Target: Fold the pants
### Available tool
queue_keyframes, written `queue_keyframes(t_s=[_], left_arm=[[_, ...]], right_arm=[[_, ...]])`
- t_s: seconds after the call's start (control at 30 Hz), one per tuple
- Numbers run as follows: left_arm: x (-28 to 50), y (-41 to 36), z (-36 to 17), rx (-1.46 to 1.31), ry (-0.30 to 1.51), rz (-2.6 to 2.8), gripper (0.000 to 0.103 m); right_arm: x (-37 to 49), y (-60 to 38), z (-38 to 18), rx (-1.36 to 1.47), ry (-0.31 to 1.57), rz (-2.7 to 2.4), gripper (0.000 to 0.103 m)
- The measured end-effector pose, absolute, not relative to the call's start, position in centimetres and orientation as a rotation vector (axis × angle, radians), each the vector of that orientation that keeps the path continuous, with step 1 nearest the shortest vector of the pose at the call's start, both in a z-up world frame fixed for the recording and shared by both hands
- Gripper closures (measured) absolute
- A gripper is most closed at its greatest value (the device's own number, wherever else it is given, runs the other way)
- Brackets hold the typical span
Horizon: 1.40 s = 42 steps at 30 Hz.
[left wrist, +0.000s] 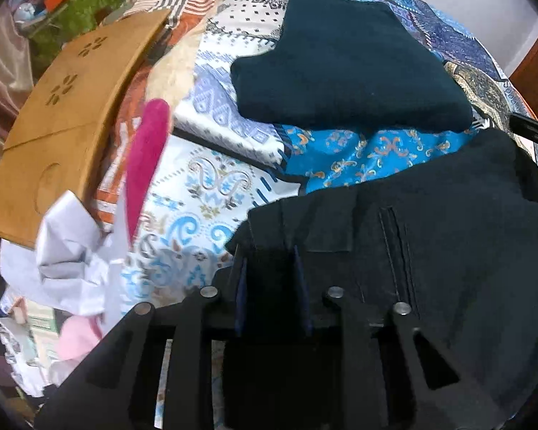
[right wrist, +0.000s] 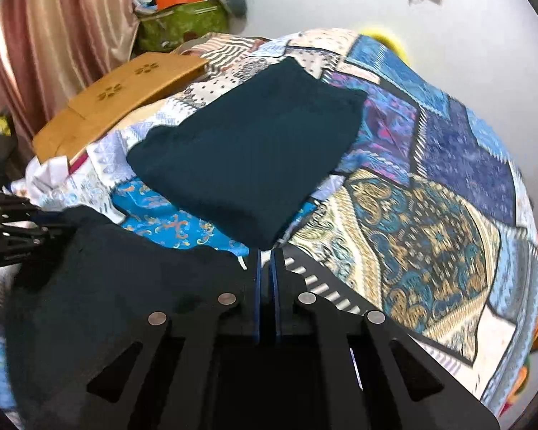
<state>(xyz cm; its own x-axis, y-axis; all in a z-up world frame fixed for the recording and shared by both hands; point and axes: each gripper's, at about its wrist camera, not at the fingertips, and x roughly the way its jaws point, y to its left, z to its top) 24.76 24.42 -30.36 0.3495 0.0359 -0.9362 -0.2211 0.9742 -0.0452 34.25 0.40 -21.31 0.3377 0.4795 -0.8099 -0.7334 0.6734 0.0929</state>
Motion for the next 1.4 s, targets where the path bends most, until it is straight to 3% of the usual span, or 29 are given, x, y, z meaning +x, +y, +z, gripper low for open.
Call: queue_keyframes(t_s=[0.1,0.23,0.4,0.73,0.93,1.13,1.17,1.2,1.3,1.4], left_arm=[[23.6,23.9,-27.6,-0.088,1.142,0.222,0.066],[21.3,23.7,-23.9,-0.090,1.065,0.197,0.050],[17.8,21.3,-21.0,-0.055,1.015,0.141,0.039],[12.1,18.5,-24.1,-0.034,1.108,0.095,0.027],[11.7,18.1,-27.9,-0.027,1.178,0.124,0.027],[13.5,16.3,-28.6,0.017,1.141,0.101,0.027],[13.6,15.9,-28.7,0.029,1.136,0.097,0.029],[13.7,15.6,-28.8,0.024,1.139,0.082,0.038],[13.9,15.5,-28.8,-0.025,1.138,0.059,0.062],[13.8,15.7,-28.4,-0.042,1.112,0.084,0.076]], right_arm=[[32.8,-1.7,-18.9,-0.276,0.926,0.836,0.092],[28.9,-4.1,-15.3,-0.313,0.853,0.872,0.067],[23.8,-5.9,-12.6,-0.366,0.799,0.917,0.060],[16.4,-5.5,-17.6,-0.425,0.871,0.999,0.059],[16.5,-3.9,-21.0,-0.434,0.968,0.977,0.059],[16.5,-1.8,-21.5,-0.540,0.913,0.985,0.058],[16.4,-1.7,-21.5,-0.548,0.902,0.985,0.059],[16.2,-1.6,-21.5,-0.545,0.897,0.983,0.059],[16.1,-1.9,-21.4,-0.515,0.877,0.989,0.076],[15.7,-2.0,-20.8,-0.475,0.865,0.998,0.091]])
